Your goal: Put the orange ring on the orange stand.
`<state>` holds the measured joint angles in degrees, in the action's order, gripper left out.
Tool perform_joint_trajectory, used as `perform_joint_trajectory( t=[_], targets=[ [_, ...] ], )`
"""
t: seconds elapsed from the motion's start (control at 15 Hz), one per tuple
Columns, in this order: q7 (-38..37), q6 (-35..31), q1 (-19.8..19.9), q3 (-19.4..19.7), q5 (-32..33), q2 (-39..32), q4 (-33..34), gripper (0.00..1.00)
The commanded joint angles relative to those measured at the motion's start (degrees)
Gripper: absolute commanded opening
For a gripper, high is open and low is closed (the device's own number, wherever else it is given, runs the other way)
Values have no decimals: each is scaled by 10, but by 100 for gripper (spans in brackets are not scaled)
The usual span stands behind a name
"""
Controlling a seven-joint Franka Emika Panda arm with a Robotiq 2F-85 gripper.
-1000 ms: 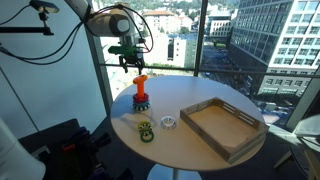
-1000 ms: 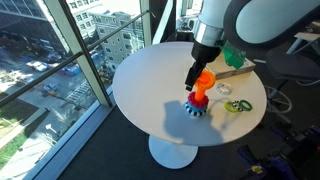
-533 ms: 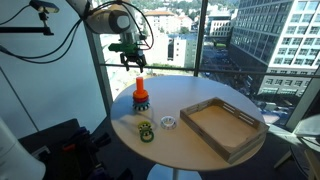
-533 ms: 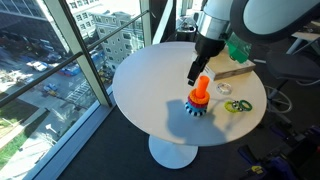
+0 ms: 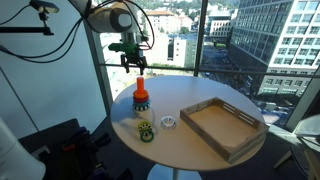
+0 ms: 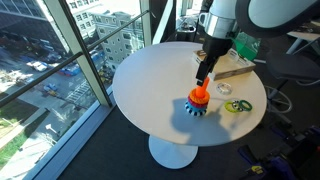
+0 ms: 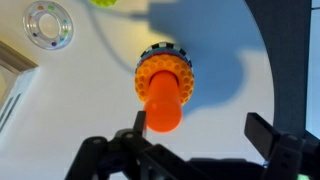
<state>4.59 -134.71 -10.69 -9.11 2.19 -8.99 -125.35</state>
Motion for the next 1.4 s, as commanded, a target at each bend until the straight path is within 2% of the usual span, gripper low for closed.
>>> perform_joint_trajectory(
  t=[0.0,0.33,0.6,0.87,1.07,1.33],
  targets=[
    [-9,69,6,-1,-2,46,-12,100],
    [-40,166,8,1,-5,105,-24,100],
    [-80,211,14,6,-8,153,-48,100],
    [-116,220,27,13,-13,200,-88,100],
    [-151,199,37,15,-10,241,-125,100],
    [-166,197,46,17,-14,282,-158,100]
  ],
)
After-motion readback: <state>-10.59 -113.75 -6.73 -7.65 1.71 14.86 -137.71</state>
